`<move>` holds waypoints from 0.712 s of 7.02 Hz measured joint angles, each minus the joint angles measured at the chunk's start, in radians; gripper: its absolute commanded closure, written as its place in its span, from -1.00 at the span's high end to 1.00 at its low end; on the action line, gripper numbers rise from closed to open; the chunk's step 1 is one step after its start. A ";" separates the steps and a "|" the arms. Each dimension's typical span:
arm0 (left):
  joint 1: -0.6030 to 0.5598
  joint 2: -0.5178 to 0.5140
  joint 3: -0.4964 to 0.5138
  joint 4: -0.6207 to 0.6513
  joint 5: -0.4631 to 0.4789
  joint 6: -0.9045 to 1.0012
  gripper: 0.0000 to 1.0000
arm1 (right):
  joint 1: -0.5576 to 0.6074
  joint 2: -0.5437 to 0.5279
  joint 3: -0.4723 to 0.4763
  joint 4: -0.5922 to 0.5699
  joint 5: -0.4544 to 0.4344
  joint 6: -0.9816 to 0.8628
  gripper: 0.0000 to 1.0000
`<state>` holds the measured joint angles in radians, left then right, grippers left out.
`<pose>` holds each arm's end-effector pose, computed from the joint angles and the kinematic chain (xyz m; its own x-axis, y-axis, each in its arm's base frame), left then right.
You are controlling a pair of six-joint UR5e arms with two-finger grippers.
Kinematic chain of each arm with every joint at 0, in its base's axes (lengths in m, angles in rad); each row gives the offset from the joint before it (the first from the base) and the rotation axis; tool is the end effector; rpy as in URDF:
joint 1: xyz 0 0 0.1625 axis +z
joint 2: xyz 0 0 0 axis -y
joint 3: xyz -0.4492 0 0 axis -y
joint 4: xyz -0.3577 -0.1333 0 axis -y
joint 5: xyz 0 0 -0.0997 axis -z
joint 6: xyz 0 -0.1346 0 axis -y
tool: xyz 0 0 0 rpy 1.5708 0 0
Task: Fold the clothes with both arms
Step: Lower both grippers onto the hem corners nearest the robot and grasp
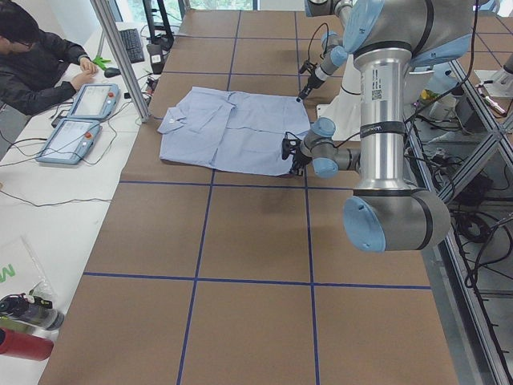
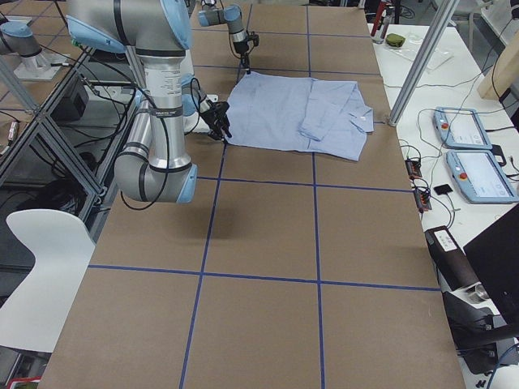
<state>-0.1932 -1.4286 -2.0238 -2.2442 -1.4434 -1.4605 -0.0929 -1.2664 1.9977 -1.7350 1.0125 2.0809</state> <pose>0.4062 -0.2327 0.4886 0.5723 -0.0007 -0.8200 0.2327 0.9590 0.1616 -0.5629 -0.1530 0.3949 0.6330 0.3569 0.6870 -0.5887 0.7982 0.1276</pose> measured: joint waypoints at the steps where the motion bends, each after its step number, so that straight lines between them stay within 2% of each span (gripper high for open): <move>1: 0.000 0.000 -0.001 0.000 0.000 0.000 -1.00 | 0.001 0.005 -0.001 0.000 0.000 0.002 -1.00; 4: 0.000 0.000 -0.028 0.000 -0.003 -0.001 -1.00 | 0.011 0.003 0.022 0.000 0.003 -0.002 -1.00; 5: 0.000 0.001 -0.071 0.003 -0.011 -0.001 -1.00 | 0.017 -0.010 0.070 -0.003 0.008 -0.007 -1.00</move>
<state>-0.1937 -1.4277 -2.0951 -2.2415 -1.4548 -1.4617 -0.0755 -1.2765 2.0681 -1.7376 1.0200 2.0738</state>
